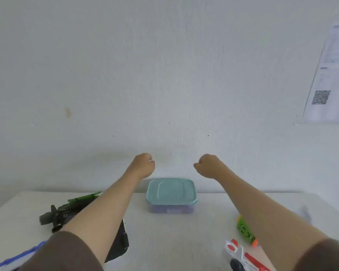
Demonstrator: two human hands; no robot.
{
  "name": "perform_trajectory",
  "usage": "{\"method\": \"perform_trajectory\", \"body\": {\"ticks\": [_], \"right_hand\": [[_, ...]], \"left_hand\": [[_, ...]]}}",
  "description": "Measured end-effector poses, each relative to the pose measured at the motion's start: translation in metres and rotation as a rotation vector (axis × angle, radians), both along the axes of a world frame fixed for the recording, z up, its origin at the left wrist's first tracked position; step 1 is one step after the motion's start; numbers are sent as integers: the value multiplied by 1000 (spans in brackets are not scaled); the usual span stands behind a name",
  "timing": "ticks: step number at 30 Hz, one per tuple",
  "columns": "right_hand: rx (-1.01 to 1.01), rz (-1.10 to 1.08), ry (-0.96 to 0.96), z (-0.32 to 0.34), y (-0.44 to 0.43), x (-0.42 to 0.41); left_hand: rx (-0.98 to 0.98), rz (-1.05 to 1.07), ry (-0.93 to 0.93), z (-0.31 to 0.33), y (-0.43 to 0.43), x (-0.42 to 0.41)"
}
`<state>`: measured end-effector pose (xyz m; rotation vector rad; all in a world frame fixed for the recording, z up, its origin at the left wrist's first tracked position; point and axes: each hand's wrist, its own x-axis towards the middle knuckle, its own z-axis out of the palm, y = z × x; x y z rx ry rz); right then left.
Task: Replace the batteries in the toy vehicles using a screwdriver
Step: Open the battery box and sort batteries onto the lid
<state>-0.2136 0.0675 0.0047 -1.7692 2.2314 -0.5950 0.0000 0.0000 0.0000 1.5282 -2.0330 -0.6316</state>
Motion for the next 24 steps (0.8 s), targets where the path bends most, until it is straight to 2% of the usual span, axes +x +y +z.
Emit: {"method": "perform_trajectory", "body": {"ticks": [4,7,12,16,19,24], "right_hand": [[177,-74,-15,-45,-4,5],[235,-115,-98,-69,-3,11],[240,-202,-242,-95,-7,15],[210,-241,-348,-101,-12,16],[201,-267,-347,-93,-4,17],[391,-208,-327,-68,17,18]], "left_hand": [[138,85,-129,-42,3,-8],[239,103,-168,-71,5,-12],[331,128,-45,-94,8,-16],[319,266,47,-91,13,-19],[320,342,81,-86,18,-20],[280,335,156,-78,35,-14]]}}
